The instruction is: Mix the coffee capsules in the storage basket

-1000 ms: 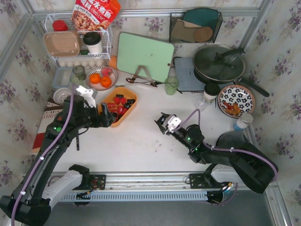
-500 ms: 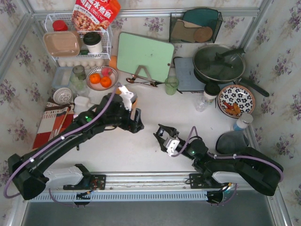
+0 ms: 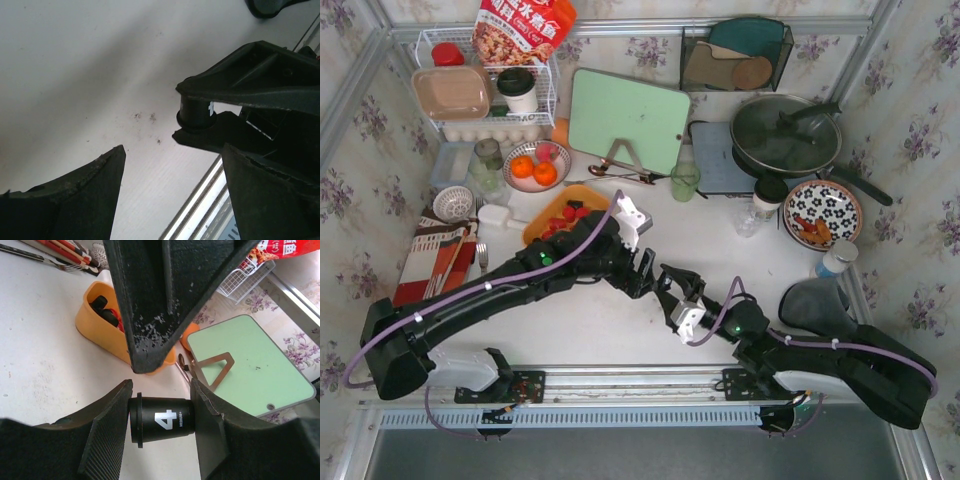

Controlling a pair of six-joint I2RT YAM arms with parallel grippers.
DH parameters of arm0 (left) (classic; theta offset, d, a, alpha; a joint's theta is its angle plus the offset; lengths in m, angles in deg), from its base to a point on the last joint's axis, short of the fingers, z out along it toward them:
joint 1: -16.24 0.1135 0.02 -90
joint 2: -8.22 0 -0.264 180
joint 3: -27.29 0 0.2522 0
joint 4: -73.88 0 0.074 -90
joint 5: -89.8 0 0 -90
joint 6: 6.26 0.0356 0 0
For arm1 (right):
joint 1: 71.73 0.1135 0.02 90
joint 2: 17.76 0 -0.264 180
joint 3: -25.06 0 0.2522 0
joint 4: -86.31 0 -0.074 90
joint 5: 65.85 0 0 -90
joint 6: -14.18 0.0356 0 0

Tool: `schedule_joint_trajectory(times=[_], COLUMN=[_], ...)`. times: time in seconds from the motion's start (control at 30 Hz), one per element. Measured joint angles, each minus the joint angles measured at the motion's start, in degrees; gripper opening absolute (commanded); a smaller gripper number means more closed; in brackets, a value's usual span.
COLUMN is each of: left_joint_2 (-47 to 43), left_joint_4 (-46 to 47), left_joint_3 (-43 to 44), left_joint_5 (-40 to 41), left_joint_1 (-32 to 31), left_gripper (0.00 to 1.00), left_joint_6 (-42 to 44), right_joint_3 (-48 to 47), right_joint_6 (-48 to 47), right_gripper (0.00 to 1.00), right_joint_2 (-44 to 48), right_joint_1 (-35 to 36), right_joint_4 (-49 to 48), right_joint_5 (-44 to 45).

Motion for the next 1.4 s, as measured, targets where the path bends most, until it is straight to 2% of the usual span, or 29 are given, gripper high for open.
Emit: schedule_joint_trajectory(times=[0.23, 0.5, 0.8, 0.93, 1.3, 1.4], left_joint_2=[0.09, 0.87, 2.78, 2.60, 3.61, 3.80], left_joint_4=[8.09, 16.92, 20.09, 20.09, 21.86, 23.30], left_joint_3=[-3.69, -6.08, -6.58, -7.06, -7.89, -8.26], left_joint_5=[2.73, 3.13, 2.97, 3.10, 2.03, 1.99], left_joint_1=[-1.33, -3.50, -5.11, -5.05, -5.09, -5.11], left_gripper=[0.77, 0.74, 0.68, 0.61, 0.56, 0.49], left_joint_6=[-2.36, -3.56, -4.44, -4.44, -6.10, -6.73], right_joint_3=[-0.07, -0.07, -0.07, 0.00, 0.00, 0.00], right_joint_6=[-0.07, 4.00, 6.67, 6.88, 7.30, 7.58], right_gripper=[0.36, 0.35, 0.35, 0.35, 0.35, 0.35], right_joint_2=[0.13, -0.04, 0.55, 1.40, 1.95, 1.95], right_joint_1=[0.57, 0.66, 0.87, 0.87, 0.87, 0.87], right_joint_4=[1.14, 0.66, -0.98, -1.01, -1.01, -1.01], right_joint_5=[-0.39, 0.37, 1.31, 1.60, 1.75, 1.75])
